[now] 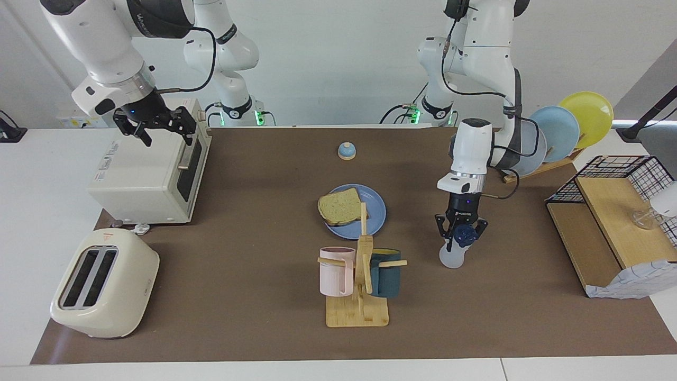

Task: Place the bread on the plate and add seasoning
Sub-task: 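Set the bottle upright on the table and open the left gripper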

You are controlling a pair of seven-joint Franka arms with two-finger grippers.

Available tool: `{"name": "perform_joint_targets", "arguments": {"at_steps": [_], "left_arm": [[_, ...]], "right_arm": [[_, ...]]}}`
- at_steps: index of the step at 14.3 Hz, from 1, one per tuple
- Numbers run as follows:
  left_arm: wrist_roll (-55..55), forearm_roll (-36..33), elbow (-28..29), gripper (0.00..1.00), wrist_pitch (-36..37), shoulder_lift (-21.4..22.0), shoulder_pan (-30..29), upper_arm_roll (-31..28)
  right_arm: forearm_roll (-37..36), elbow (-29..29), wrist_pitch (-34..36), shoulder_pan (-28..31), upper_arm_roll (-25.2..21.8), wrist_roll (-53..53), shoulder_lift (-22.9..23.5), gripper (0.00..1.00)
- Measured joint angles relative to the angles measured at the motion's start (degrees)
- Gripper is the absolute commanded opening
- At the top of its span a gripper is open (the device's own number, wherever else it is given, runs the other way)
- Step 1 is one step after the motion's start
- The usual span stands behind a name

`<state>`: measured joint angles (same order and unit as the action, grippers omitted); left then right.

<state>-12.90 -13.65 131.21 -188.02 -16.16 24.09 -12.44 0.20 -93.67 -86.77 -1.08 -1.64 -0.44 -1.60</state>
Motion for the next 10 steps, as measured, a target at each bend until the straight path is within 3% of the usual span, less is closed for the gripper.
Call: {"name": "perform_joint_targets", "arguments": {"at_steps": [10], "left_arm": [[0.0, 0.0, 0.0, 1.00, 0.0, 0.0, -0.5, 0.0]], "right_arm": [[0.0, 0.0, 0.0, 0.0, 0.0, 0.0, 0.0, 1.00]]}}
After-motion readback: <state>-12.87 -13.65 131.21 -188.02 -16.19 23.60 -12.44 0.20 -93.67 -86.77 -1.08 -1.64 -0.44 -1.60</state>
